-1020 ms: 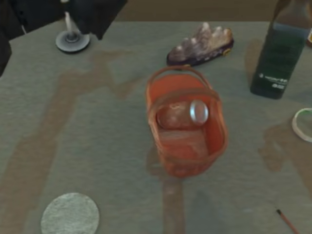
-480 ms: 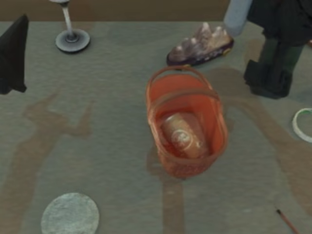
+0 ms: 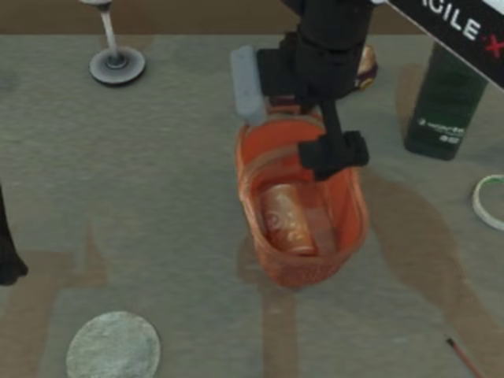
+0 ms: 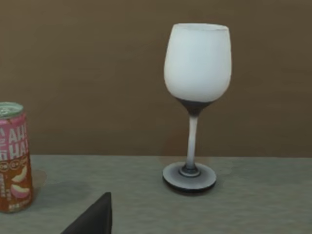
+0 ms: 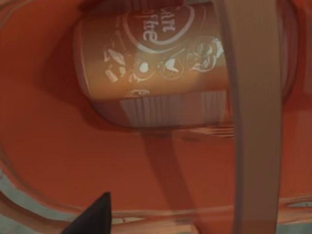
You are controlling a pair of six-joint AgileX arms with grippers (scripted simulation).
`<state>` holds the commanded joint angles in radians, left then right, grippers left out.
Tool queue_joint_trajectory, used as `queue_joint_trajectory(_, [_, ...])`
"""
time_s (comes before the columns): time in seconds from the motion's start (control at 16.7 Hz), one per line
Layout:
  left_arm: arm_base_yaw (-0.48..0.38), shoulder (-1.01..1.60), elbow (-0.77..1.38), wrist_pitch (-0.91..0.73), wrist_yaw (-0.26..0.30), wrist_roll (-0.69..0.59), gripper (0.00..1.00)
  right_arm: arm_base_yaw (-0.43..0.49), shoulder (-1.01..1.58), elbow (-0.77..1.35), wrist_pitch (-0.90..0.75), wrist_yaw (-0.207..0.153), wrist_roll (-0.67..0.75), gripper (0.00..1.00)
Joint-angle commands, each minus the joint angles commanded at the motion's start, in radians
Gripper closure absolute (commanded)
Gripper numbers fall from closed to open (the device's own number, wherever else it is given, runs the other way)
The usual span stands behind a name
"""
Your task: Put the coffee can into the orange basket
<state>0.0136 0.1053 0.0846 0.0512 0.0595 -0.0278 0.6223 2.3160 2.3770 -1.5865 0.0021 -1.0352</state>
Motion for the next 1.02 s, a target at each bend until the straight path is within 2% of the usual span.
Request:
queue_joint_trajectory(0.24, [0.006,-0.105,-0.084,-0.051,-0.059,0.028,0.00,0.029,0.087,0.109,-0.066,0.003,-0.050,0.00])
queue_joint_trajectory(0.6, [0.006,-0.105,-0.085,-0.051,-0.060,0.028,0.00,0.025,0.086,0.103,-0.062,0.003,-0.049,0.00])
queue_joint_trajectory(1.02, [0.006,-0.105,-0.085,-0.051,-0.060,0.028,0.00,0.030,0.046,-0.046,0.047,0.003,-0.050,0.00])
